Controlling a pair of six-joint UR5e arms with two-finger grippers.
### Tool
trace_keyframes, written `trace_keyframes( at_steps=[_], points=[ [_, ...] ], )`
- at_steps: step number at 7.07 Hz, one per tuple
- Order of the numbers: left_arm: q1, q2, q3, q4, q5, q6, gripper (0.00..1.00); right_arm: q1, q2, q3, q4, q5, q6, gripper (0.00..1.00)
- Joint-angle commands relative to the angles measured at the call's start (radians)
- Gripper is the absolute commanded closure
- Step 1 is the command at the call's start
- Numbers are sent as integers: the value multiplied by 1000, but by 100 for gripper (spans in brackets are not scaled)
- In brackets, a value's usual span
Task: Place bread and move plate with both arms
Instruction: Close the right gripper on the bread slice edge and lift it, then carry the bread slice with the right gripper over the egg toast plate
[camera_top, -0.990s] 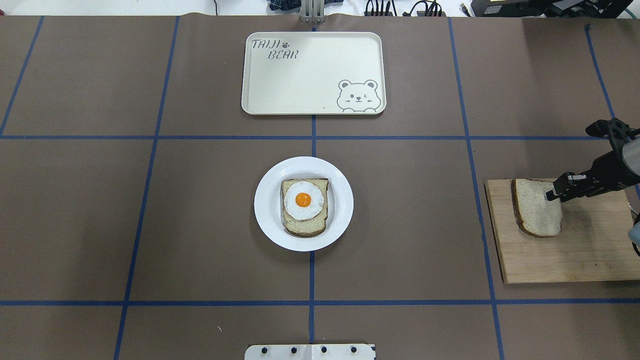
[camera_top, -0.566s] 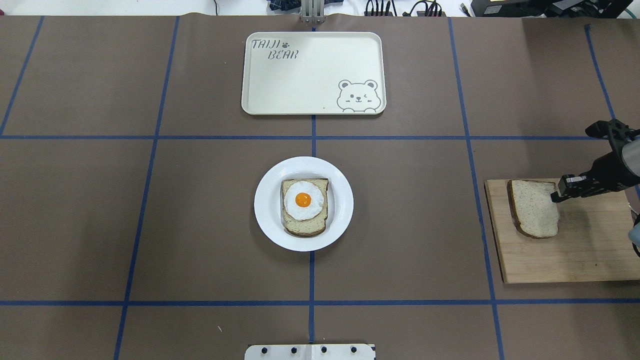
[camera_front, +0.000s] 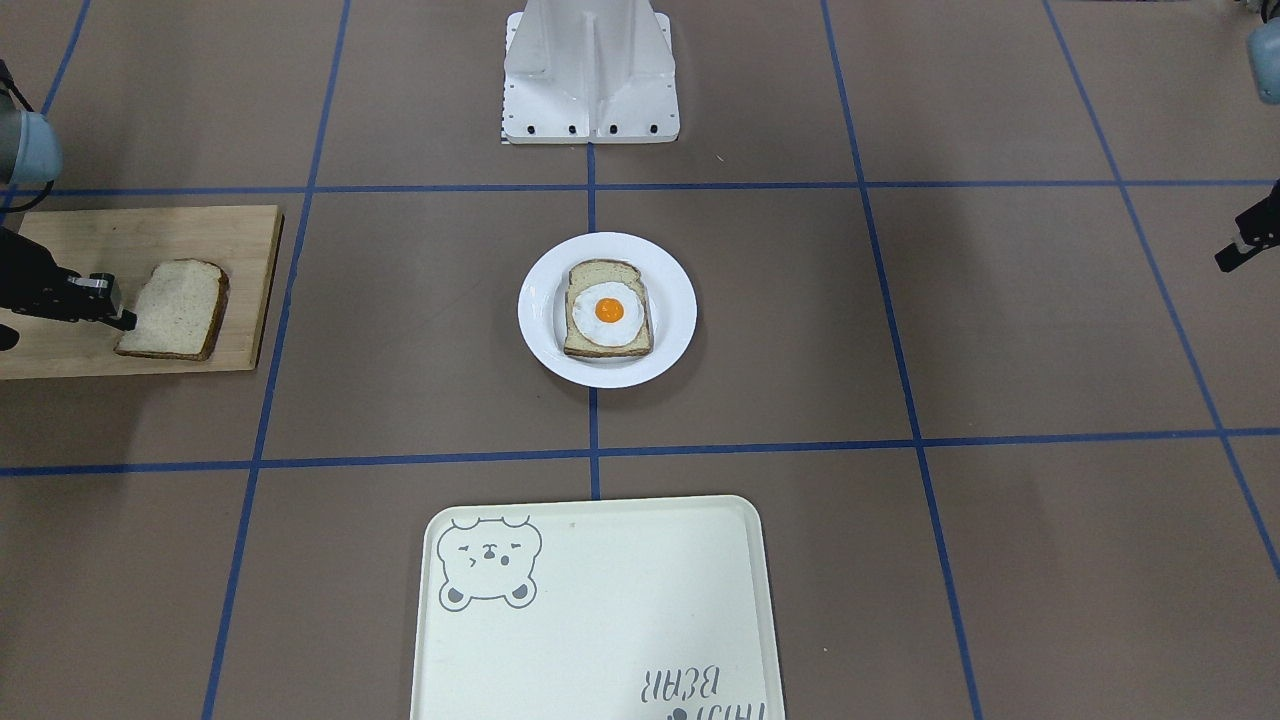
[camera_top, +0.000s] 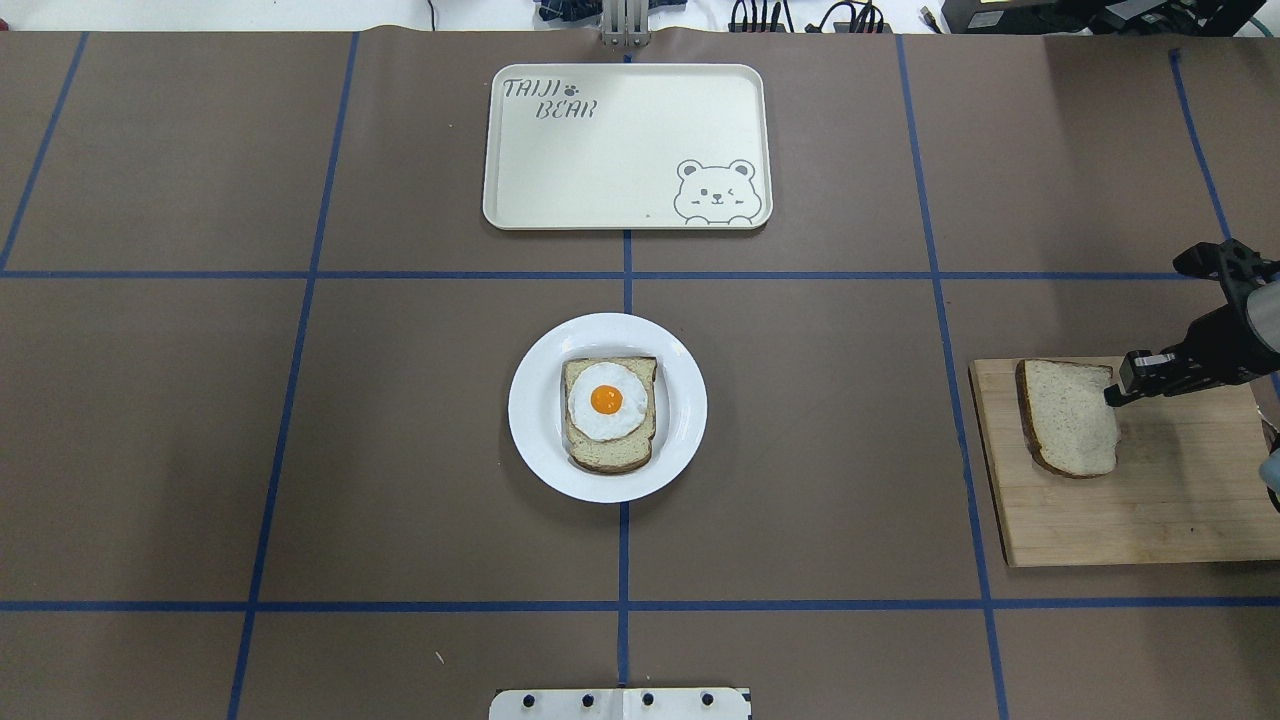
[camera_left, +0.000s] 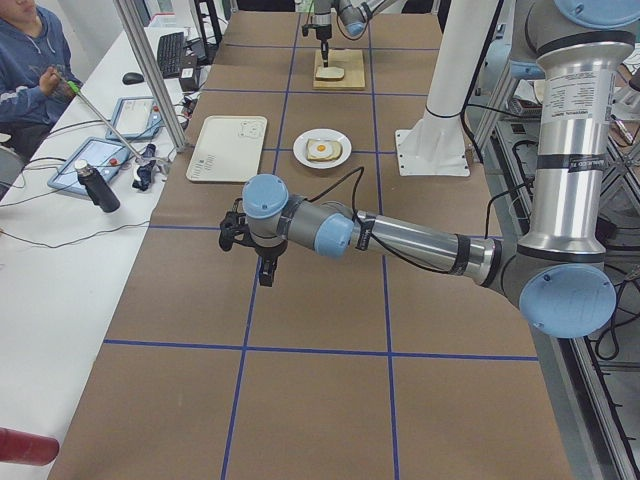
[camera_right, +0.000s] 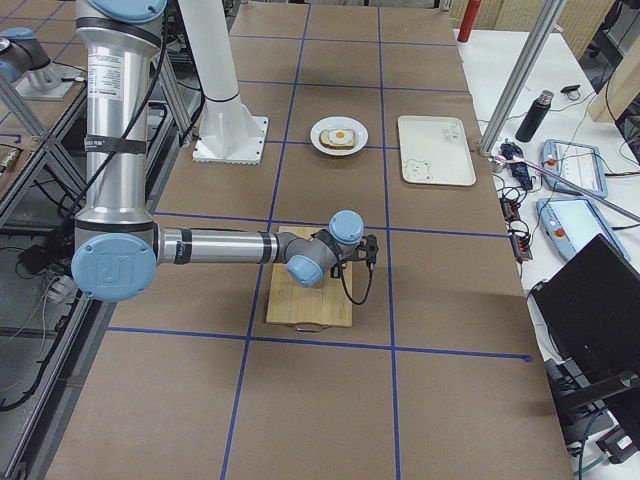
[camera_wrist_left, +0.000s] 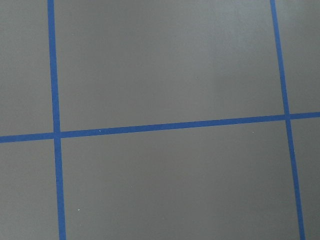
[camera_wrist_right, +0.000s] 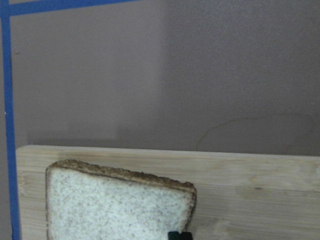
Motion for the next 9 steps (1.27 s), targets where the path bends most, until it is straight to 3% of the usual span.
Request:
trace_keyframes(
  at_steps=[1, 4, 6, 9],
  points=[
    [-1, 0, -1, 0, 0, 0, 2, 24, -3, 30, 0, 57, -1, 100],
    [-1, 0, -1, 0, -1, 0, 2, 76, 17, 87, -11, 177, 10, 100],
    [-1, 5, -5, 0, -2, 2, 2, 95, 174, 103, -6, 285, 228, 100],
    [-1, 15, -1, 0, -3, 6, 2, -20, 426, 90, -14, 273, 509, 100]
  ],
)
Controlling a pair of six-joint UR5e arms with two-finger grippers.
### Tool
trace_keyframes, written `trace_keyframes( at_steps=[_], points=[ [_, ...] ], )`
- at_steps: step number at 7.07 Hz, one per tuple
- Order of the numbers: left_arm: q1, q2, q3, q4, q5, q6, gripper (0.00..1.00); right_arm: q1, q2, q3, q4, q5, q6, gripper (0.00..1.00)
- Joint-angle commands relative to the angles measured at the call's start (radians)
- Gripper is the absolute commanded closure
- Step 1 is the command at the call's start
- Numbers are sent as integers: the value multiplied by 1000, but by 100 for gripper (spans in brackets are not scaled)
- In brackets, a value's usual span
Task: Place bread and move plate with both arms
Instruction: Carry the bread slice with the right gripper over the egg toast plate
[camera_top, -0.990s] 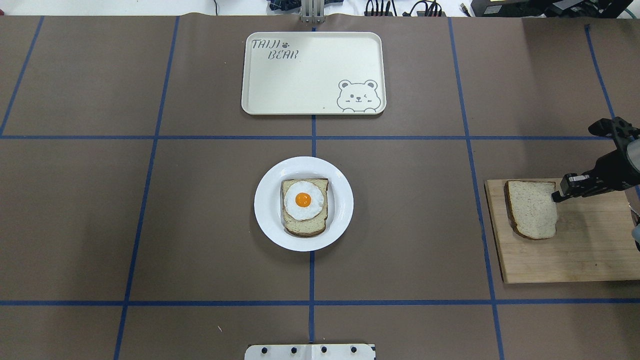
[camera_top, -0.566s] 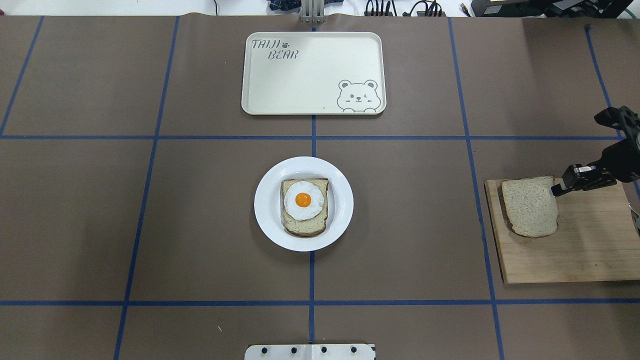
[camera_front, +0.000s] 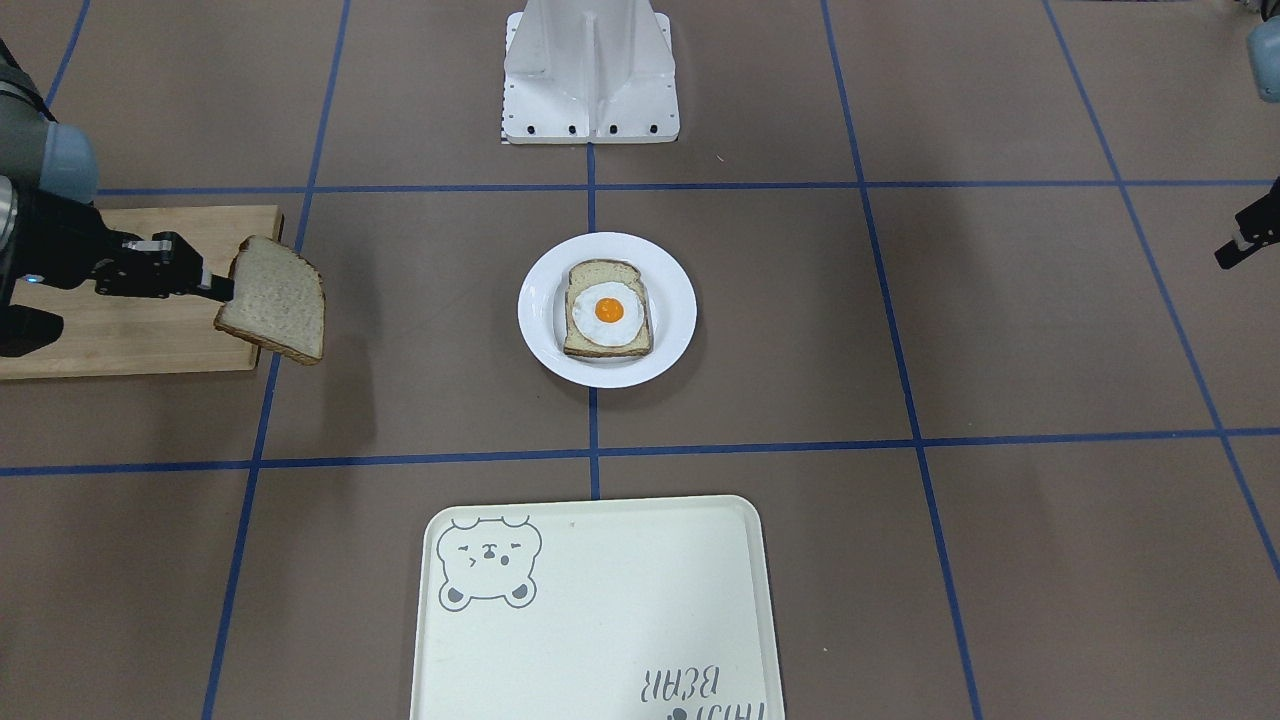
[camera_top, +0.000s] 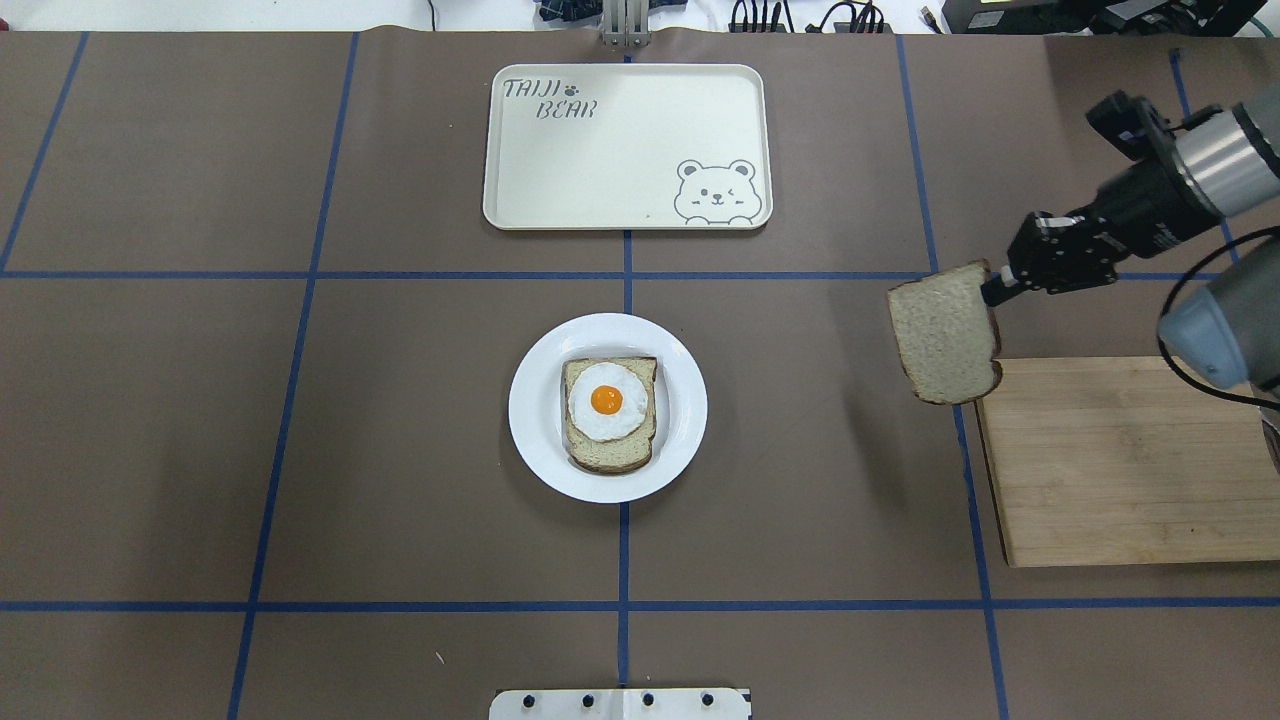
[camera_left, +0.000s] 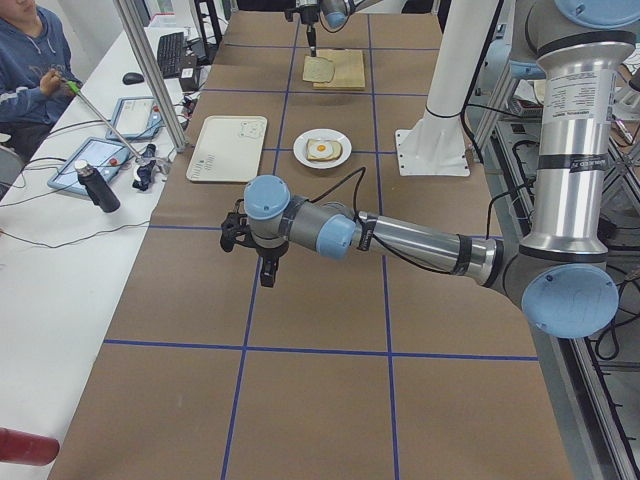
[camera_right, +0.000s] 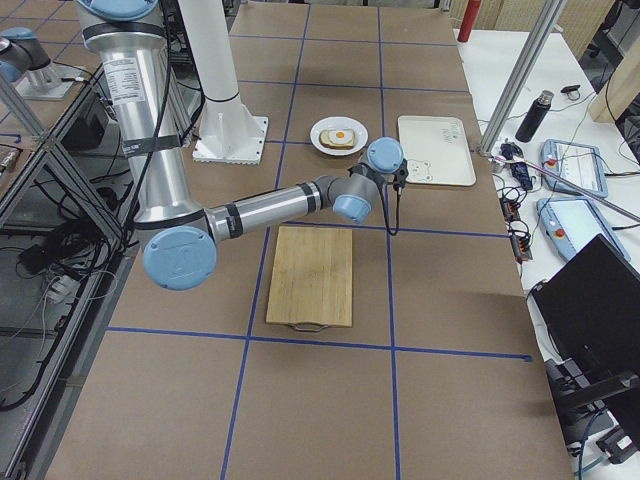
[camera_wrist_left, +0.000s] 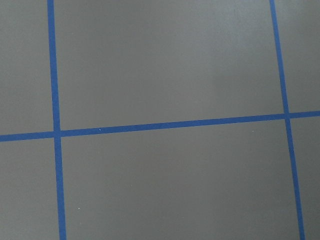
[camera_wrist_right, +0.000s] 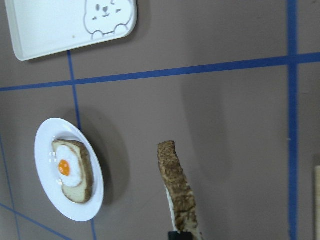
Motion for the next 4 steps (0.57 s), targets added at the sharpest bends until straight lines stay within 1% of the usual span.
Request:
trace_keyframes(
  at_steps=[1, 2, 3, 4],
  points=[
    [-2, 5, 0, 0, 0, 1, 2, -135, 170, -36, 4, -67, 156, 100],
    [-2, 6, 0, 0, 0, 1, 2, -193, 263, -90, 2, -90, 181, 100],
    [-3, 6, -2, 0, 0, 1, 2, -252, 317, -127, 5, -138, 184, 100],
    [-3, 6, -2, 0, -17, 1, 2, -310, 351, -130, 5, -205, 213, 100]
  ],
)
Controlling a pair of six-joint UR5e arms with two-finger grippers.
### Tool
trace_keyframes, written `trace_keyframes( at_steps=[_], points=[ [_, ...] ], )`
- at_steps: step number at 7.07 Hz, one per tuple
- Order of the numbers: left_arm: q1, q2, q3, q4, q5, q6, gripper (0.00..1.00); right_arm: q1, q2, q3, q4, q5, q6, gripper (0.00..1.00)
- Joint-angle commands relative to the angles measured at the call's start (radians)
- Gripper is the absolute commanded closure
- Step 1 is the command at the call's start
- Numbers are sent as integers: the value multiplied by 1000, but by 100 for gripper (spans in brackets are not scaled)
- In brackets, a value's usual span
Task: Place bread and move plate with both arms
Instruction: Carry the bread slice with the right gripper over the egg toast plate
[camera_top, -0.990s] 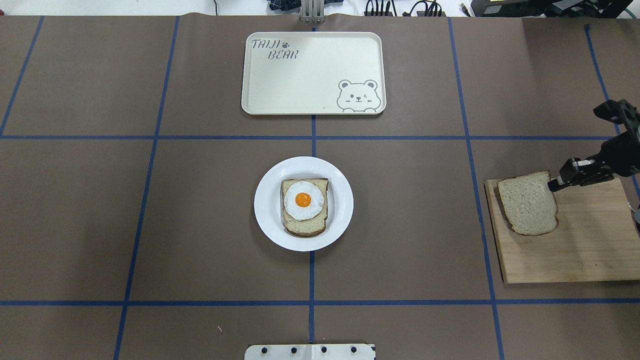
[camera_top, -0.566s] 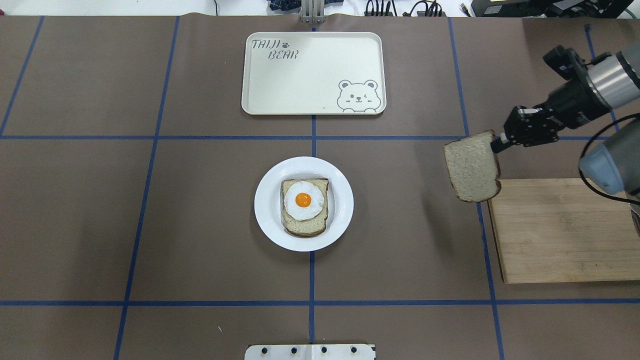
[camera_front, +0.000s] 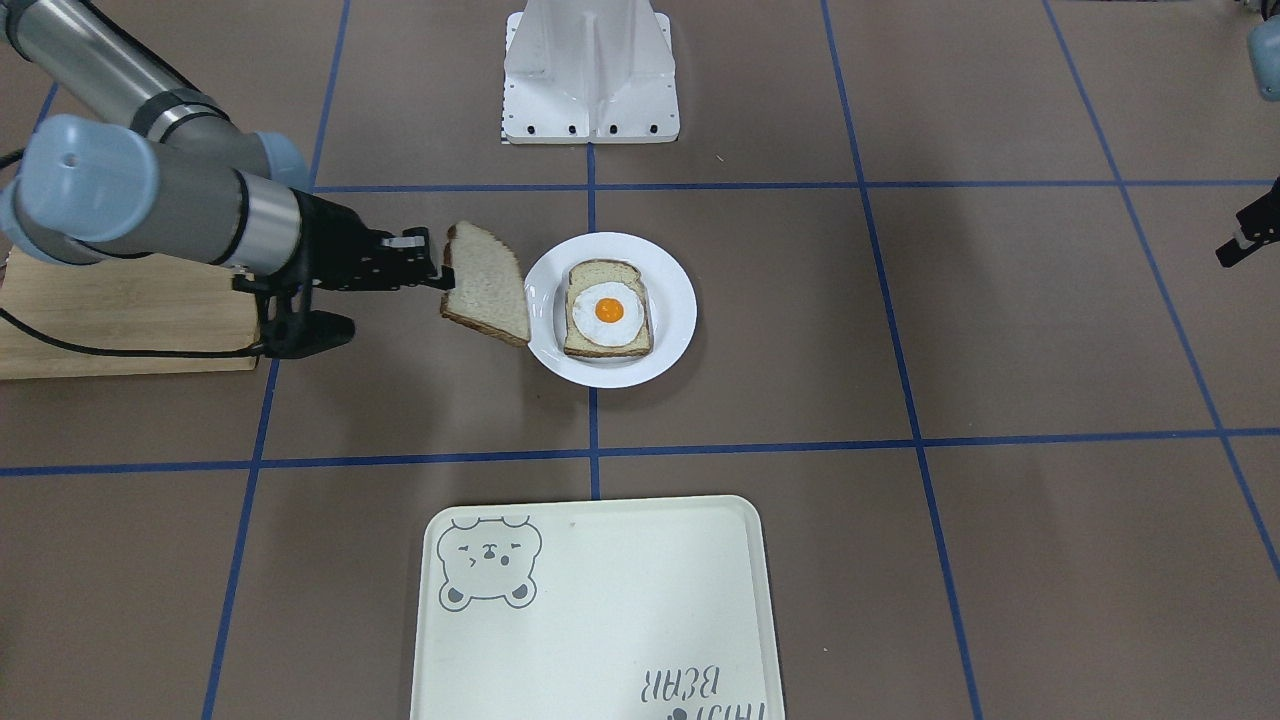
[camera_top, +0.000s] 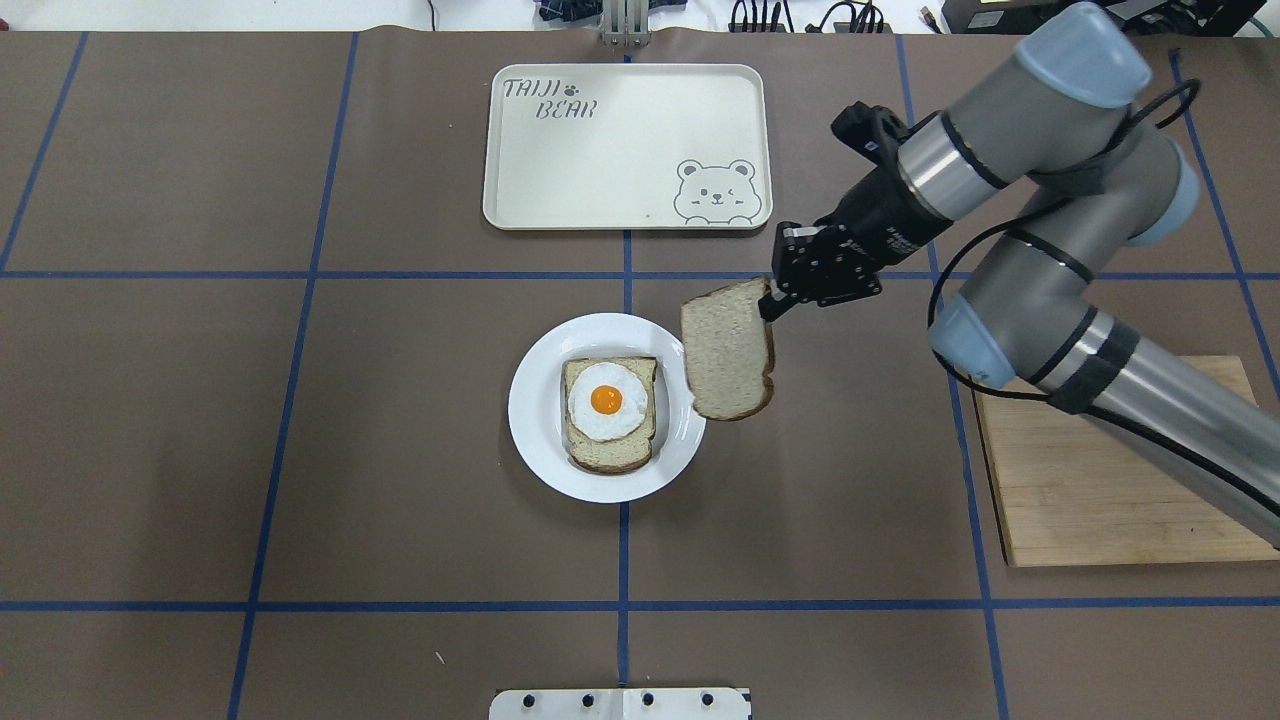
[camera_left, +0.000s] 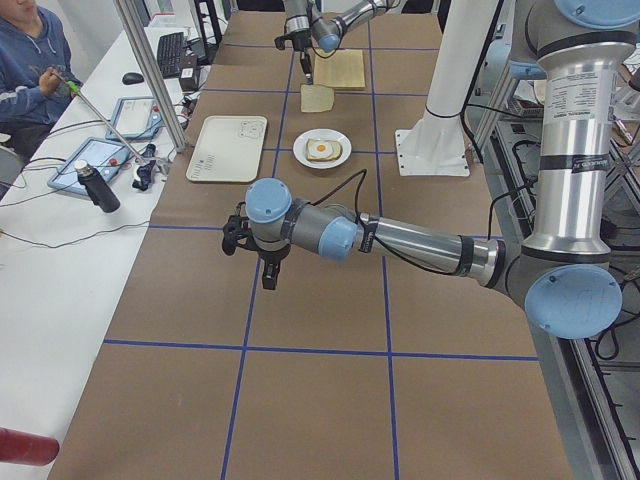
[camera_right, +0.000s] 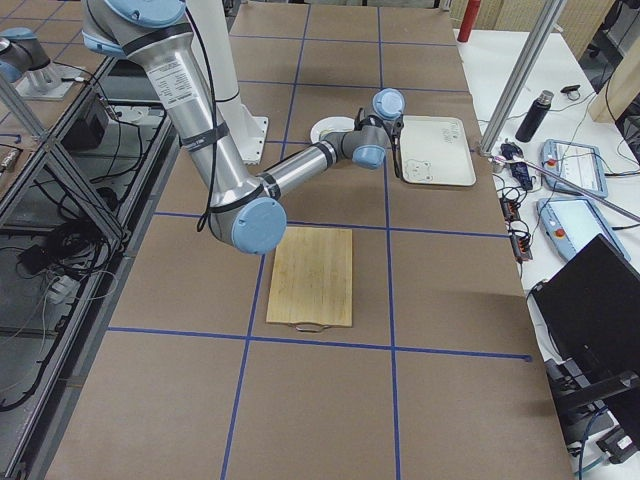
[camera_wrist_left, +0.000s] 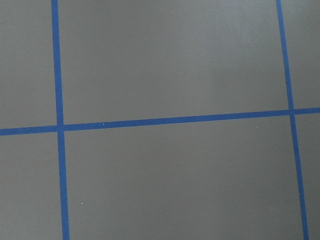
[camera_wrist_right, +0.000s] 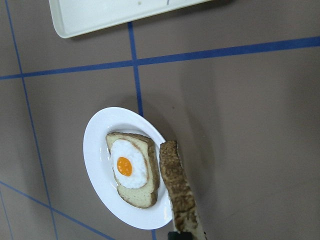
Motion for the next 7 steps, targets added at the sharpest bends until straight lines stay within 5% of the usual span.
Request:
trace_keyframes(
  at_steps=[1, 5, 7],
  points=[
    [-2, 13, -7, 0, -19, 0, 2, -116, 101, -24, 1, -134, 107, 100],
    [-2, 17, -14, 0, -17, 2, 2, -215, 103, -30, 6, -262, 166, 100],
    [-2, 17, -14, 0, -17, 2, 2, -216, 102, -101, 103, -290, 166, 100]
  ],
)
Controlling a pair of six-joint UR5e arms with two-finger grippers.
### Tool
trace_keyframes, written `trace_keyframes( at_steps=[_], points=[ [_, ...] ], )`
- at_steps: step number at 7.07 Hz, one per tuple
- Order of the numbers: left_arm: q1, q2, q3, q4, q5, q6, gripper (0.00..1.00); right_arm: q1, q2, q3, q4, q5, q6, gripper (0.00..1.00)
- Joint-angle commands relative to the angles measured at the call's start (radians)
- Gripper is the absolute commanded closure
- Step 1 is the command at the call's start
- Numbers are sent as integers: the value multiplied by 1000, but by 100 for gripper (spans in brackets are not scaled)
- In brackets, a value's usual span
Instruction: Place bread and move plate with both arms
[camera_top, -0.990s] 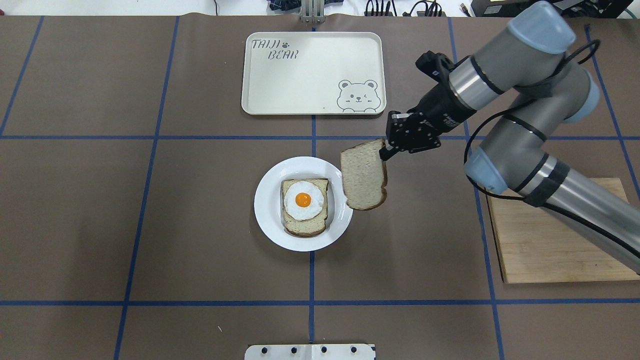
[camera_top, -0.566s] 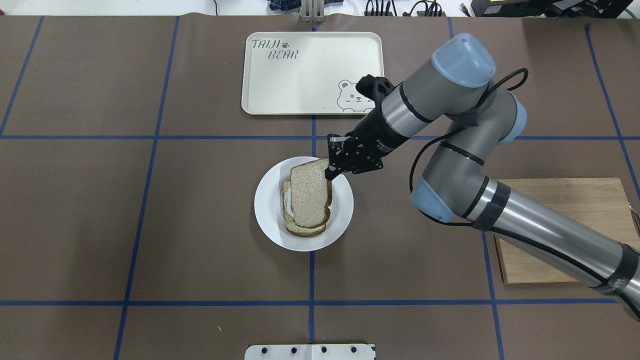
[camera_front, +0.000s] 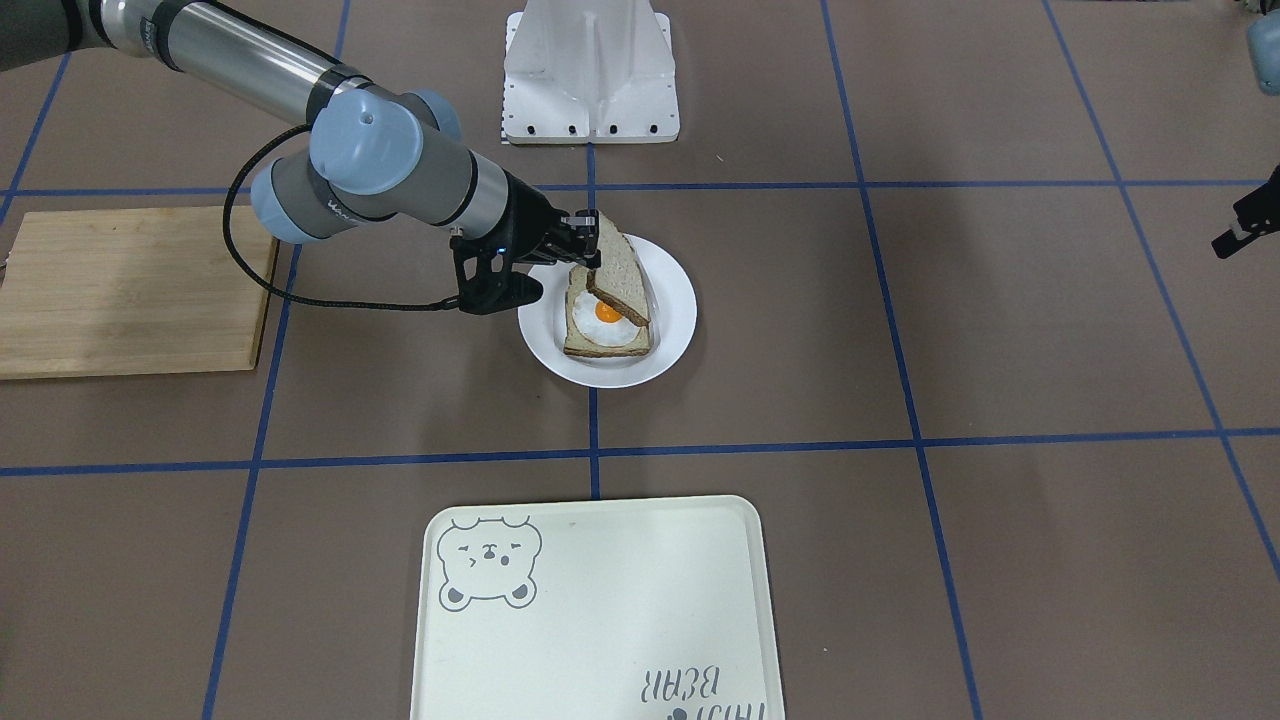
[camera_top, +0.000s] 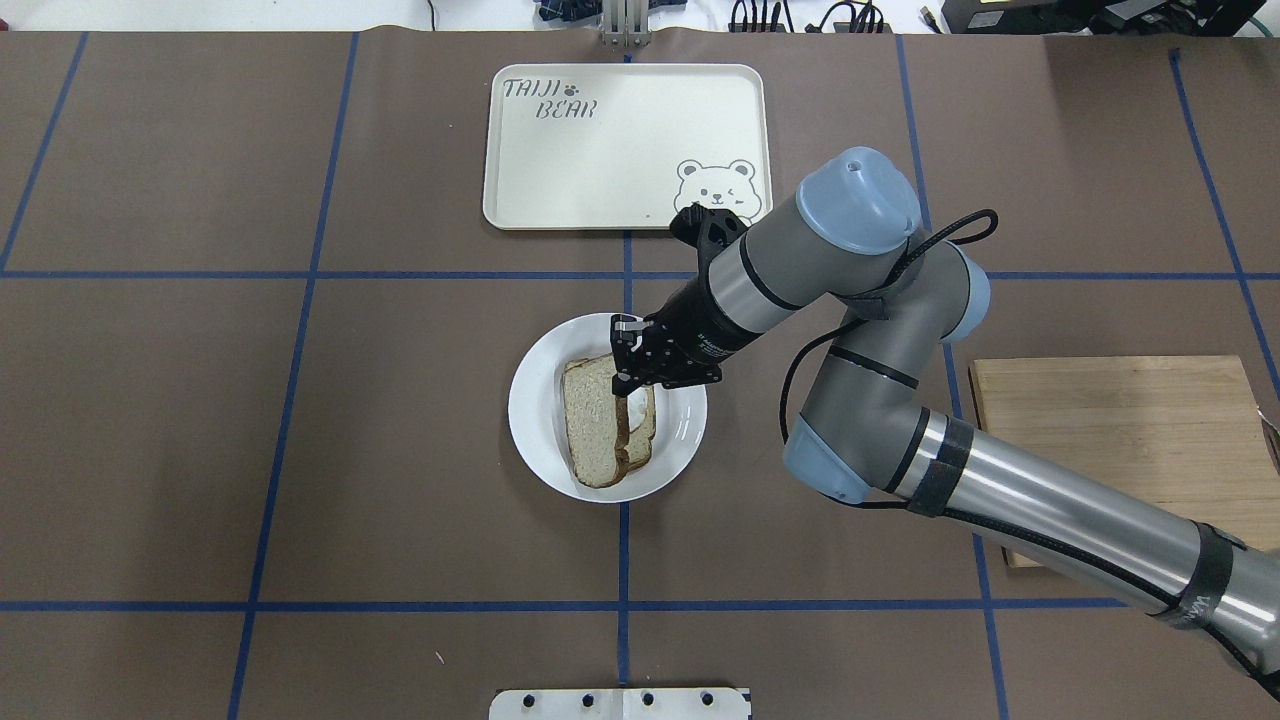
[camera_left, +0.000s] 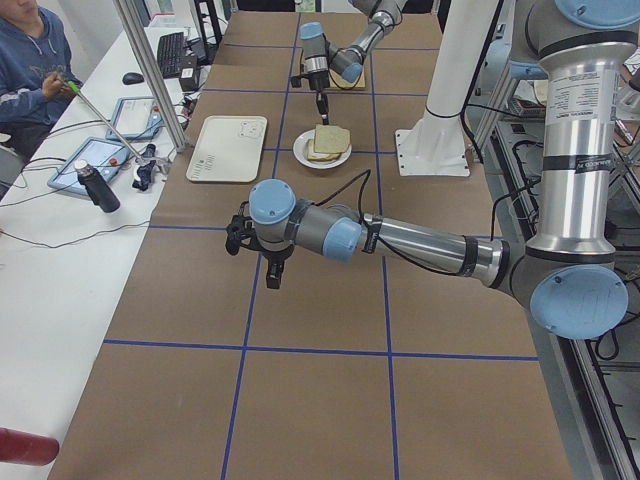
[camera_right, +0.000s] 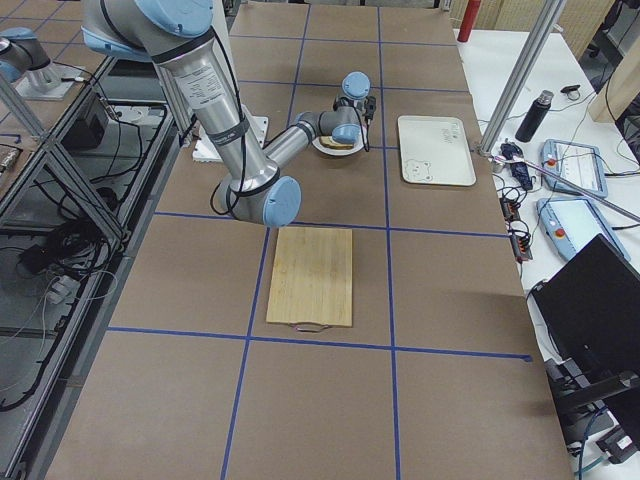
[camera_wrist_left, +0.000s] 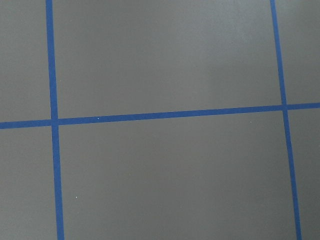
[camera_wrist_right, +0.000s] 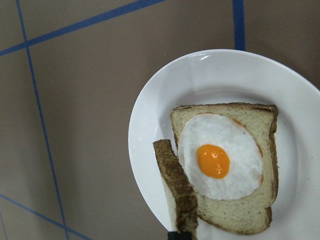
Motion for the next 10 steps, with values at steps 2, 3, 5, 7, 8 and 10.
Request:
trace_keyframes(
  at_steps=[2, 3, 5, 7, 8, 10],
  points=[
    [0, 0, -1, 0, 0, 1, 2, 0, 2, -44, 68, -13, 1, 100],
    [0, 0, 1, 0, 0, 1, 2, 4, 0, -44, 68, -13, -5, 100],
    [5, -4, 4, 0, 0, -8, 2, 15, -6, -44, 68, -12, -5, 48],
    [27, -30, 5, -32, -56, -104, 2, 20, -18, -41, 68, -13, -7, 0],
    [88, -33, 8, -125, -55, -228, 2, 35, -30, -37, 70, -10, -8, 0],
    [232, -62, 16, -366, -46, -568, 2, 107, -136, 50, 67, 2, -32, 0]
  ],
)
